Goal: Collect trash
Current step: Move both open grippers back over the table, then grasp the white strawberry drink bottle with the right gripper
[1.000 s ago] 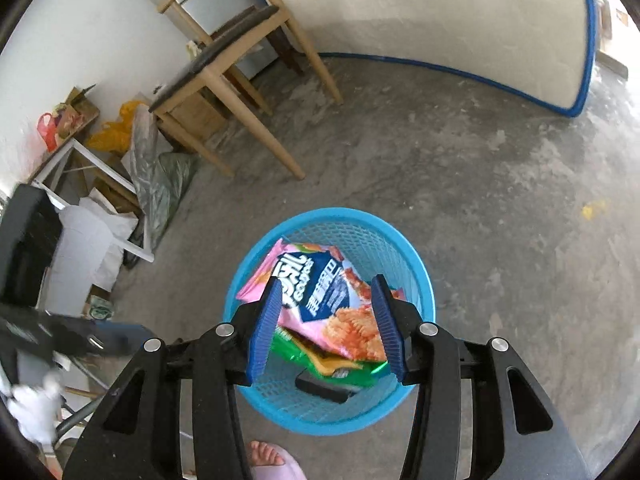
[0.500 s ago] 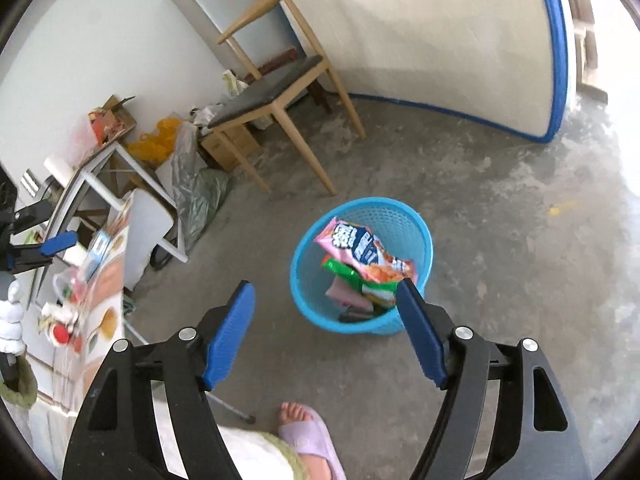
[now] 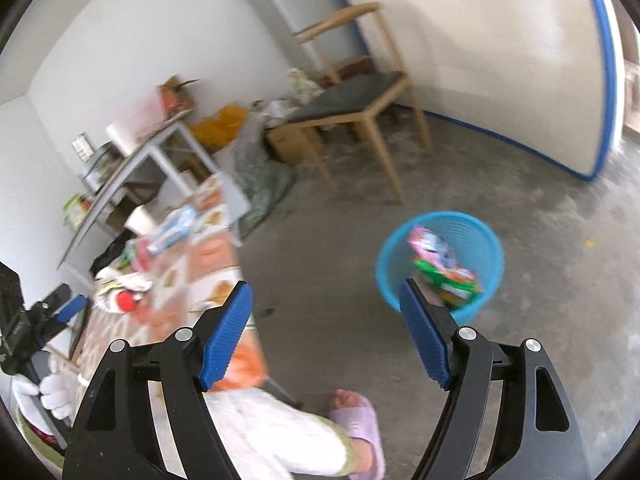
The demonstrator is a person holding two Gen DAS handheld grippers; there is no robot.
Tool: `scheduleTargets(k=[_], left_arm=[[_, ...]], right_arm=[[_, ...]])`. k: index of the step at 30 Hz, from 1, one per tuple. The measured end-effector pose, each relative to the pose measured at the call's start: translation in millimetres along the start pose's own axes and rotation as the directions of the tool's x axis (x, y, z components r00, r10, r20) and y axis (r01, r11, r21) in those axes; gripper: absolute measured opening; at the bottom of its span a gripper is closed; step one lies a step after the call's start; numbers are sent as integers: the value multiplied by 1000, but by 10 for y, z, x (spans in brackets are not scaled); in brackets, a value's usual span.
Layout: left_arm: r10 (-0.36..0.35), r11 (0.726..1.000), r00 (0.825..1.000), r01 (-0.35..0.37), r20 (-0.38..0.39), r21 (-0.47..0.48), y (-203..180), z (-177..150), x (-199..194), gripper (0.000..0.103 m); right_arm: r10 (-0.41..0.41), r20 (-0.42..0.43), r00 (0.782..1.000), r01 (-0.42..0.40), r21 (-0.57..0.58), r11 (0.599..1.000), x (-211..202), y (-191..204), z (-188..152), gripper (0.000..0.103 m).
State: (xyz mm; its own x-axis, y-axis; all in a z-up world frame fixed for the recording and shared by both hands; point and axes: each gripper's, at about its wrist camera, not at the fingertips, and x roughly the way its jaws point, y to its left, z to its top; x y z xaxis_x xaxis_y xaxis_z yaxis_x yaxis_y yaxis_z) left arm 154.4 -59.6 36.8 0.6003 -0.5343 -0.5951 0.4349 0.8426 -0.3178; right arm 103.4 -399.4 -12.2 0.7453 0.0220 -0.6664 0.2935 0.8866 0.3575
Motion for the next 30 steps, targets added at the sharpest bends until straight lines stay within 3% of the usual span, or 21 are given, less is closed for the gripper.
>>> scheduleTargets(k=[6, 10, 14, 19, 25, 30], left_arm=[[82, 975, 993, -61, 87, -216, 784, -5, -348, 88], [115, 952, 988, -79, 106, -296, 1145, -62, -418, 88], [127, 927, 986, -78, 112, -366, 1402, -142, -414, 83], [125, 899, 989, -78, 82, -432, 1645, -232, -320, 71], [211, 874, 977, -181, 17, -451, 1850, -389, -355, 61], [258, 853, 966, -229, -2, -469, 2029, -490, -456, 59]], right_arm=[[117, -88, 989, -126, -110, 986, 314, 721, -64, 72], [160, -156, 975, -186, -167, 968, 492, 1132, -149, 72], [217, -211, 953, -259, -196, 946, 675, 1511, -167, 72], [297, -280, 913, -373, -280, 884, 913, 2094, -190, 72], [313, -397, 863, -473, -415, 777, 1466, 2916, -286, 72], [234, -437, 869, -438, -456, 775, 1939, 3294, -341, 71]])
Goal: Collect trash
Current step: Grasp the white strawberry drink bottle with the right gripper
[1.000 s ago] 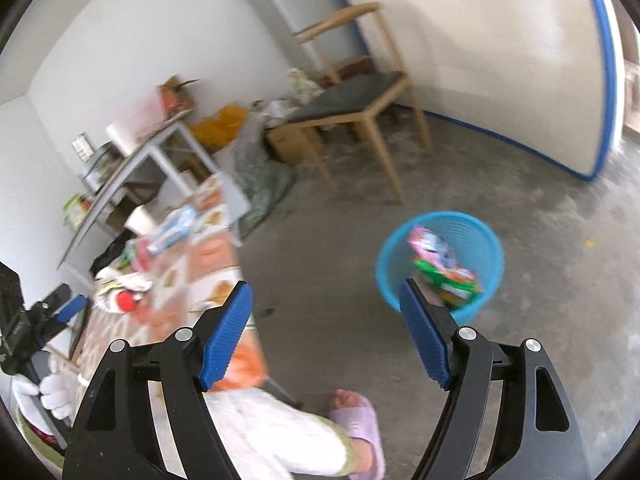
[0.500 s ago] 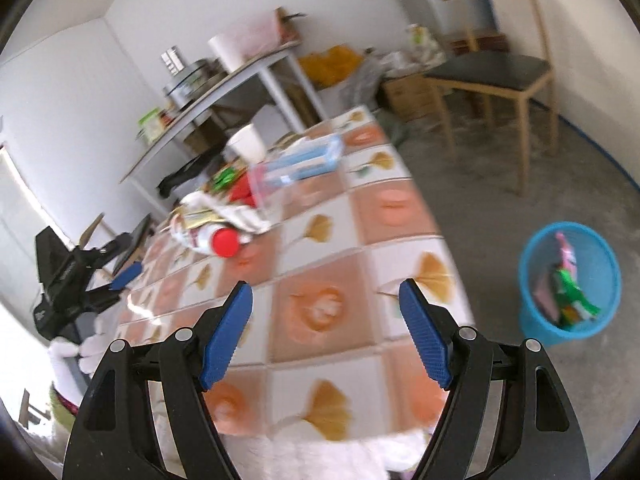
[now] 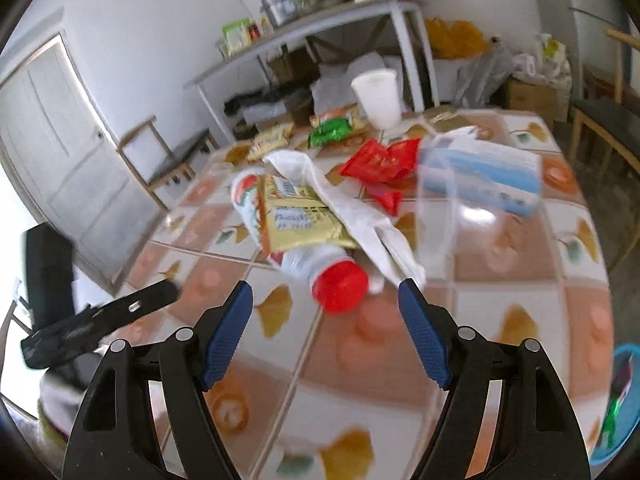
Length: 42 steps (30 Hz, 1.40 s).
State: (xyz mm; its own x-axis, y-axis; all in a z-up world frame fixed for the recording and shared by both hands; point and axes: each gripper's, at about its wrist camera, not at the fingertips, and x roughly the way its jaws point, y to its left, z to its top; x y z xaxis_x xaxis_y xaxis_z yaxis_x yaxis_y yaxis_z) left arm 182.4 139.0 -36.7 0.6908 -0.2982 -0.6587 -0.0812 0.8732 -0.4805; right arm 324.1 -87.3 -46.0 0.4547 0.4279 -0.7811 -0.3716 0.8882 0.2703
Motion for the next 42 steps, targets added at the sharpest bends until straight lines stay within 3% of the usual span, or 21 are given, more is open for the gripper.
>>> scheduleTargets(k=[3, 6, 8, 9, 11, 13, 16, 20, 24, 26, 28, 32, 42], left_arm=[[25, 1000, 1000, -25, 6, -15, 154, 18, -39, 58], [44, 998, 999, -44, 16, -36, 314, 49, -81, 58], [53, 997, 998, -52, 19, -51, 412, 72, -99, 58], [55, 997, 998, -54, 19, -59, 454, 79, -100, 58], [60, 995, 998, -58, 19, -75, 541, 86, -107, 58], [67, 994, 998, -65, 20, -90, 612, 102, -110, 58], [62, 991, 998, -59, 20, -116, 698, 108, -125, 58], [59, 989, 998, -56, 22, -134, 758, 78, -163, 58], [63, 988, 998, -60, 17, -141, 801, 47, -189, 58], [68, 987, 998, -65, 14, -145, 832, 39, -202, 58], [72, 987, 997, -69, 14, -148, 846, 34, -223, 58], [74, 986, 997, -71, 13, -152, 844, 20, -243, 58], [60, 989, 998, -59, 0, -133, 719, -17, -250, 58]], right_arm=[[7, -58, 998, -7, 7, 1000, 191, 20, 36, 69], [84, -106, 991, -85, -7, 996, 192, 141, -33, 69], [204, -155, 967, -205, 7, 979, 185, 243, -77, 69], [288, -189, 939, -290, 18, 957, 176, 322, -108, 69], [337, -212, 917, -346, -5, 938, 134, 459, -132, 69], [274, -178, 945, -290, -70, 954, 56, 602, -102, 69], [153, -139, 978, -165, -81, 983, 125, 657, 4, 69], [82, -150, 985, -88, -34, 996, 410, 641, 117, 69], [65, -148, 987, -61, 35, 998, 654, 578, 191, 68], [59, -147, 987, -52, 50, 997, 700, 576, 195, 51], [103, -159, 982, -90, 86, 992, 704, 557, 180, 50], [109, -185, 977, -101, 51, 994, 581, 620, 65, 50], [165, -288, 943, -199, -90, 976, -126, 818, -716, 50]])
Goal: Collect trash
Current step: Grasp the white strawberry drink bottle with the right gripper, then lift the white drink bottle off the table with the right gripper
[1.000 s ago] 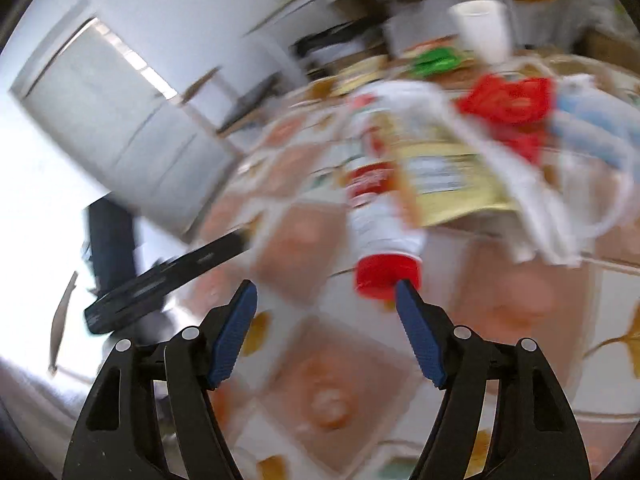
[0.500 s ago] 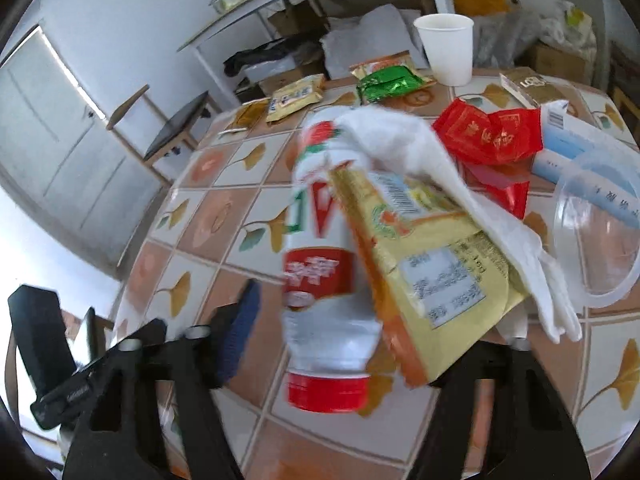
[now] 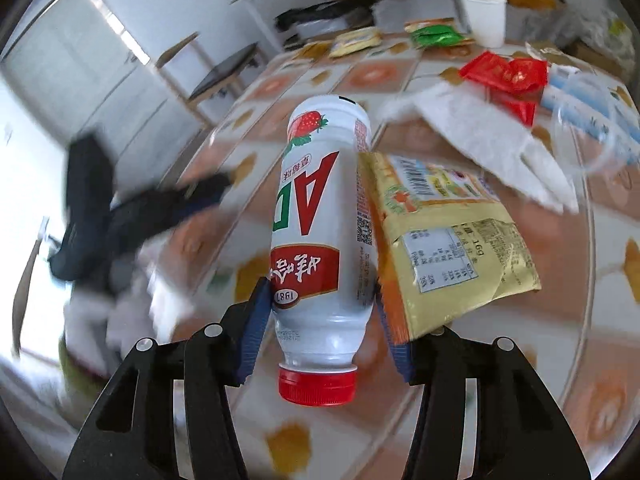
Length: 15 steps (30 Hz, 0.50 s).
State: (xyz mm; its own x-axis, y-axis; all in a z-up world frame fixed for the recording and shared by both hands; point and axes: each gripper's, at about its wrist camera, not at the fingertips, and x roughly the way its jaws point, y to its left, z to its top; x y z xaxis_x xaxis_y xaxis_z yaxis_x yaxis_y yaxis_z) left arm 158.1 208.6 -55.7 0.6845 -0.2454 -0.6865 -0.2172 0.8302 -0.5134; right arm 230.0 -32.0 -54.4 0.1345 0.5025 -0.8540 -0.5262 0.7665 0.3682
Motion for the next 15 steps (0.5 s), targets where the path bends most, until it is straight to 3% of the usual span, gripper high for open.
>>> scheduleTargets(k=[5, 10, 15], left_arm=[[-17, 1000, 1000, 17, -16, 26, -134, -44, 19, 58], [-31, 998, 999, 33, -33, 54, -268, -84, 33, 58], [-36, 997, 998, 38, -43, 67, -317, -133, 11, 58]], right_arm=[[0, 16, 1000, -1, 35, 999, -197, -23, -325, 50], [-6, 40, 999, 4, 57, 998, -230, -43, -381, 51], [5, 54, 999, -11, 112, 994, -142, -77, -283, 64]])
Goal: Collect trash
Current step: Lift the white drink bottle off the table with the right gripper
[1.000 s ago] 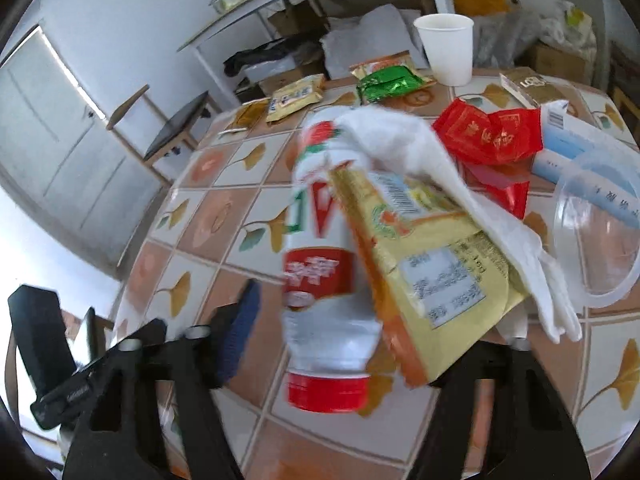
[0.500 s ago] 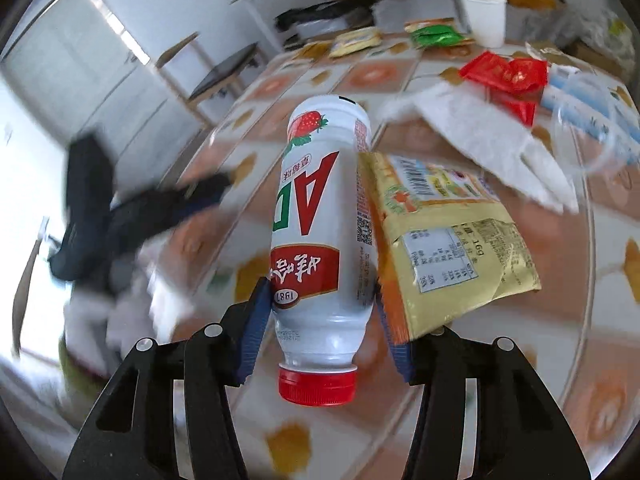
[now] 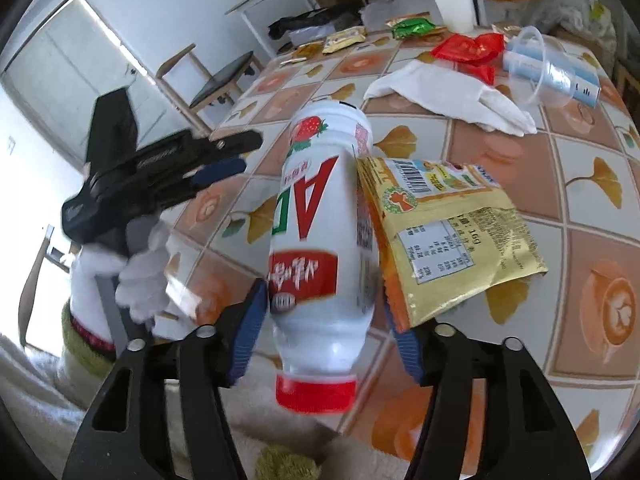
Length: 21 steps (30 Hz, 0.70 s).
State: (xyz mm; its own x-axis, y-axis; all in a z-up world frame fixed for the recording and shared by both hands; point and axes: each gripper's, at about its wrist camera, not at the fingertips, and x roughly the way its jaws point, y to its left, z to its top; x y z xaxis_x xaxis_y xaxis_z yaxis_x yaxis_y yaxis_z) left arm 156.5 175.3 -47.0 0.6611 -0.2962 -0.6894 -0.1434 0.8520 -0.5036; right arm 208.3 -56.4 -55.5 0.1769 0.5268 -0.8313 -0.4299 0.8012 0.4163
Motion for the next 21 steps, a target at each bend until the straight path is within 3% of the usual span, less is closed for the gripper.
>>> scheduleTargets(k=[9, 10, 11, 12, 14, 16, 20, 21], left_arm=[[12, 1000, 1000, -12, -14, -16, 83, -14, 44, 58], [12, 1000, 1000, -13, -15, -16, 87, -15, 49, 58], [13, 1000, 1000, -13, -15, -16, 97, -14, 50, 58], [14, 1000, 1000, -14, -15, -17, 102, -11, 53, 58], [16, 1000, 1000, -16, -14, -21, 124, -9, 52, 58], [18, 1000, 1000, -19, -13, -25, 141, -13, 52, 58], [22, 999, 1000, -23, -12, -30, 161, -9, 54, 58], [22, 999, 1000, -23, -12, -32, 160, -7, 52, 58]], right_arm=[[49, 0, 999, -48, 128, 991, 340, -158, 308, 71], [50, 1, 999, -50, 132, 990, 352, -159, 331, 70], [56, 0, 998, -55, 142, 988, 360, -165, 348, 63], [107, -8, 994, -104, 176, 979, 385, -200, 361, 58], [181, -12, 983, -173, 241, 955, 410, -270, 353, 57], [298, 7, 954, -286, 308, 908, 425, -351, 319, 57], [496, 79, 865, -485, 387, 784, 405, -443, 268, 57], [543, 102, 834, -536, 388, 750, 381, -442, 266, 57]])
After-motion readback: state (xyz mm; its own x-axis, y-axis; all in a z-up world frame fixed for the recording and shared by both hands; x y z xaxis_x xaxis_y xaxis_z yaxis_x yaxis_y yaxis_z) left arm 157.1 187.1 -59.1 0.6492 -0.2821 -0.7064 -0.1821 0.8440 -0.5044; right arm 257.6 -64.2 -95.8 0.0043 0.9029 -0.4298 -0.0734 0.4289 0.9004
